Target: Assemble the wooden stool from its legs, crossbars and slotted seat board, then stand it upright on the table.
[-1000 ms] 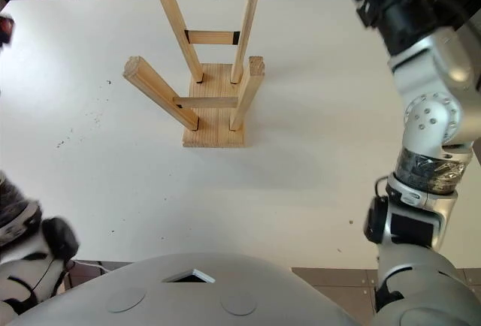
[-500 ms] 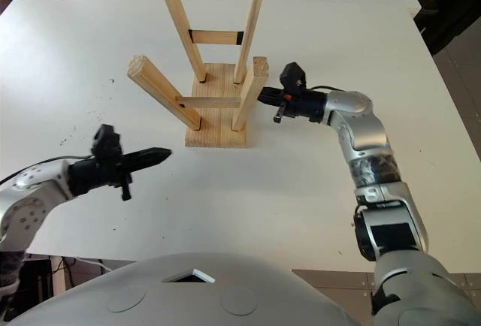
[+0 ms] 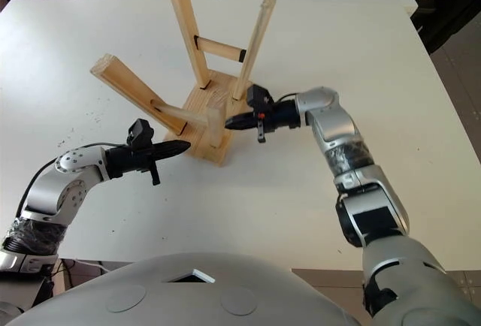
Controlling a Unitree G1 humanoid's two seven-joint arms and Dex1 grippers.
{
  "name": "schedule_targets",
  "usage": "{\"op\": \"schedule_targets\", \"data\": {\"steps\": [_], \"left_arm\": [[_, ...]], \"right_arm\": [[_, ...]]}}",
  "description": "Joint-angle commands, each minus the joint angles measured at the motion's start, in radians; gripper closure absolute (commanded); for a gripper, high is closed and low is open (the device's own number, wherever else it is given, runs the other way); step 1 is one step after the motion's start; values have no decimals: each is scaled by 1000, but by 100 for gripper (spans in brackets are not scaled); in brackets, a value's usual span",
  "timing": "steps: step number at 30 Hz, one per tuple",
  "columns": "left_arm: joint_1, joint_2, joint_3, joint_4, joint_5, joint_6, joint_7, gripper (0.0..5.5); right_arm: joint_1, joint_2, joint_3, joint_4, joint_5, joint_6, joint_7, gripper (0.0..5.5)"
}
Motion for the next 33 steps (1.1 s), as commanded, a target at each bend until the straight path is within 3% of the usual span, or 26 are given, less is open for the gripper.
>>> {"op": "schedule_targets", "data": {"steps": [1,7,11,15,24,28,33], "left_arm": [[17,-22,3,27,36,-29,19,547],[20,-40,4,61,67,-63,24,547],[47,-31,27,51,65,-68,25,547],[87,-60,18,5,60,-63,47,547],[83,-103,-5,21,85,-83,86,547],[76,-97,-11,36,103,-96,77,547],[-5,-110,-21,134,160,-158,92,547]], "right_arm": [[140,34,49,-205,-1,96,-94,550],[279,81,36,-402,47,228,-236,550],[325,-57,-86,-414,52,218,-232,550],[238,-131,-152,-323,52,189,-205,550],[17,79,-31,-187,49,190,-200,550],[0,55,31,-157,48,202,-97,550],[77,-6,33,-308,114,296,-59,550]]}}
